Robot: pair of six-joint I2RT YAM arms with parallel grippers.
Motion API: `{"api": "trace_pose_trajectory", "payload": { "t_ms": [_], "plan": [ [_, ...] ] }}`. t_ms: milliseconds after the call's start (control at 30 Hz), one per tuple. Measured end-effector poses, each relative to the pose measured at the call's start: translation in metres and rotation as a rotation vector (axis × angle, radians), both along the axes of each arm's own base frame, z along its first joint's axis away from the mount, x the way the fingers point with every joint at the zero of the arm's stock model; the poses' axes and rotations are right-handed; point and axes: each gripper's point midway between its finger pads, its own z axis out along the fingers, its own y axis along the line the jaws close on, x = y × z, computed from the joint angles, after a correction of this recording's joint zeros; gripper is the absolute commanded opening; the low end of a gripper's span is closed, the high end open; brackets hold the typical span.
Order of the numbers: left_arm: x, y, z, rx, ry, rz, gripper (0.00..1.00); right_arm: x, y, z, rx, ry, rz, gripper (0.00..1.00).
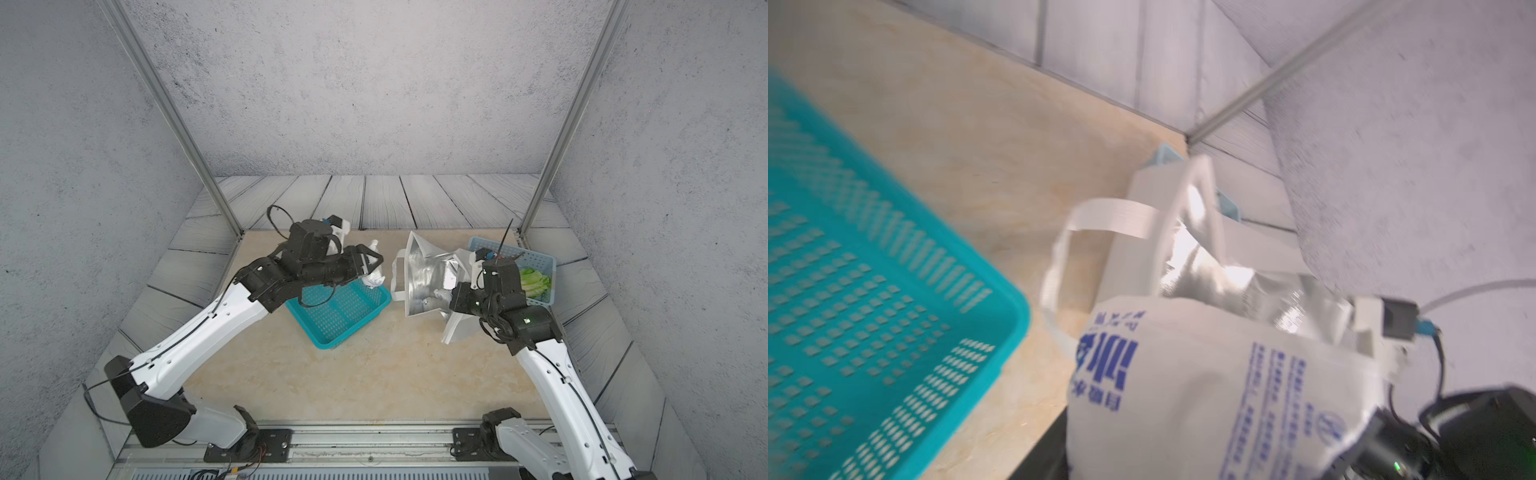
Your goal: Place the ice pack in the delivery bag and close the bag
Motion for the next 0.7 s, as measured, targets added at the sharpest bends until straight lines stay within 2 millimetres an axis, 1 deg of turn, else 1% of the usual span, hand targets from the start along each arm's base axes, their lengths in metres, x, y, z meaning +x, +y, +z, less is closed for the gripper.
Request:
{"api": "trace_pose_trajectory", "payload": {
  "t_ms": [33,67,167,233,267,300,333,367,400,433,500,600,700],
  "plan": [
    [-0.005,-0.018,-0.002,0.008,-0.016,-0.046,0.17,0.0,0.0,-0.001,0.0,0.002,0.001,0.0],
    [-0.009,-0.036,-0.008,0.028,-0.032,-0.085,0.17,0.0,0.0,-0.001,0.001,0.003,0.002,0.0],
    [-0.007,-0.076,-0.039,0.121,-0.066,-0.145,0.17,0.001,0.001,0.0,0.002,0.001,0.002,0.0],
    [-0.002,-0.094,-0.064,0.2,-0.087,-0.155,0.25,0.001,0.001,0.0,0.002,0.001,0.002,0.0],
    [0.001,-0.099,-0.075,0.237,-0.095,-0.155,0.33,0.001,0.001,0.0,0.002,0.001,0.002,0.0],
    [0.004,-0.103,-0.085,0.271,-0.104,-0.152,0.51,0.0,0.001,0.0,0.003,-0.001,0.002,0.0],
    [0.007,-0.106,-0.095,0.308,-0.11,-0.144,0.67,0.0,0.0,0.001,0.003,-0.002,0.002,0.0],
    [0.009,-0.106,-0.102,0.338,-0.117,-0.139,0.96,-0.001,0.0,0.001,0.004,-0.003,0.001,0.0],
    [0.012,-0.105,-0.108,0.366,-0.128,-0.134,1.0,-0.002,0.0,0.002,0.006,-0.006,0.0,0.0],
    [0.014,-0.105,-0.11,0.381,-0.137,-0.131,1.0,-0.003,0.0,0.004,0.007,-0.01,0.0,0.0],
    [0.017,-0.104,-0.106,0.389,-0.158,-0.127,1.0,-0.005,-0.001,0.007,0.01,-0.02,0.0,0.0],
    [0.019,-0.107,-0.088,0.363,-0.203,-0.132,1.0,-0.008,-0.002,0.008,0.011,-0.025,0.0,0.0],
    [0.013,-0.103,-0.066,0.344,-0.25,-0.143,1.0,-0.01,-0.003,0.005,0.004,-0.011,-0.003,0.0]
  ]
}}
